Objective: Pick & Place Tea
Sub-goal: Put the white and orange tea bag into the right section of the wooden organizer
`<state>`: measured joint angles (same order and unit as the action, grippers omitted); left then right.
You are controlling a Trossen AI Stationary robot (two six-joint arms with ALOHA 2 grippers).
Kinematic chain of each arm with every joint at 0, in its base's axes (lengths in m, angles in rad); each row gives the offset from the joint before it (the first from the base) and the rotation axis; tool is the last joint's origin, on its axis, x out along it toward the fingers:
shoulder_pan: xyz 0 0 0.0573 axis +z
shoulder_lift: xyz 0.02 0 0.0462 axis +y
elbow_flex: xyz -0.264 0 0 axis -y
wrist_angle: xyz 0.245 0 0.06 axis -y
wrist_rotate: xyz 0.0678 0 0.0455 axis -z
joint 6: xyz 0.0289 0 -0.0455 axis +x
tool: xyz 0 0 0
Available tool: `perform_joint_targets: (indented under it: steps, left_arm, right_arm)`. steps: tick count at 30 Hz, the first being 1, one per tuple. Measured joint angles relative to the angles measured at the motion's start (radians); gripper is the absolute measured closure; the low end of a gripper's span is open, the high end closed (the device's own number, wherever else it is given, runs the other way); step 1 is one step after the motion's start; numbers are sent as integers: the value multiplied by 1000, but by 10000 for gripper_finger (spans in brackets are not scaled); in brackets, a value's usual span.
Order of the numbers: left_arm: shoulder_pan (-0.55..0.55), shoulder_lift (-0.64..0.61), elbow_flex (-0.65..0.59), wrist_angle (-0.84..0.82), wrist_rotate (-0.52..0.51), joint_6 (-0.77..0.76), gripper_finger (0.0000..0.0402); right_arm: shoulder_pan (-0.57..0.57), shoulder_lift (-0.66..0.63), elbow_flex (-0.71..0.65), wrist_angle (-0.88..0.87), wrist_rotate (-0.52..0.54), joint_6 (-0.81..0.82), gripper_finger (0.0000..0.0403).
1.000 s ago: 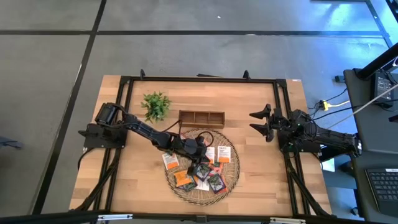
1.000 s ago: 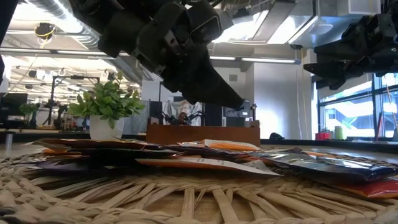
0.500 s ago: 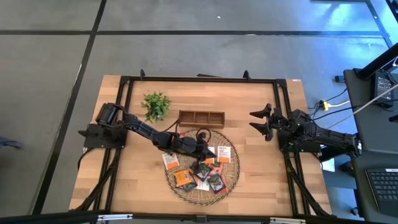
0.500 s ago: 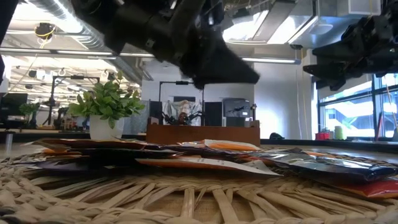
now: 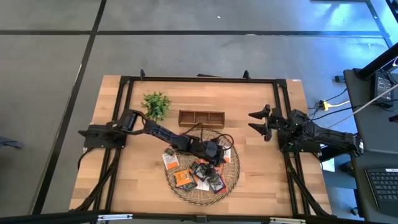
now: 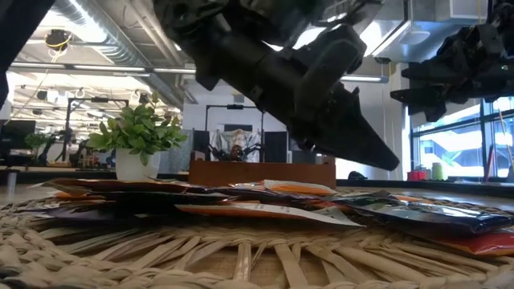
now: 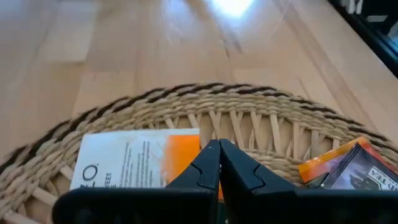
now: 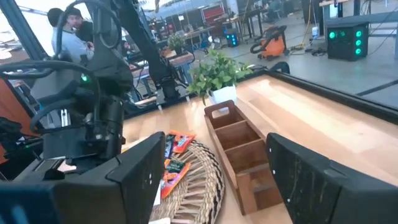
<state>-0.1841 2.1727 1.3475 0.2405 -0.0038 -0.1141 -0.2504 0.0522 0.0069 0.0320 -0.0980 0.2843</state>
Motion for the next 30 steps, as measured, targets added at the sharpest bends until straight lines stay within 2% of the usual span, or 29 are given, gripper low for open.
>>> perform_joint_targets:
  steps: [8,14,22,30]
  left_arm:
    - [3,4,5,-89,-3,-6,399]
    - [3,5,5,-137,-5,-6,399]
    - [2,4,6,-161,-28,-6,399]
    - [8,44,12,-132,-34,-4,399]
  right_arm:
    - [0,35,0,1,-7,13,124]
    - [0,60,0,23,-131,38,124]
    - [0,73,0,39,-158,57,124]
    - [3,149,0,37,-245,234,125]
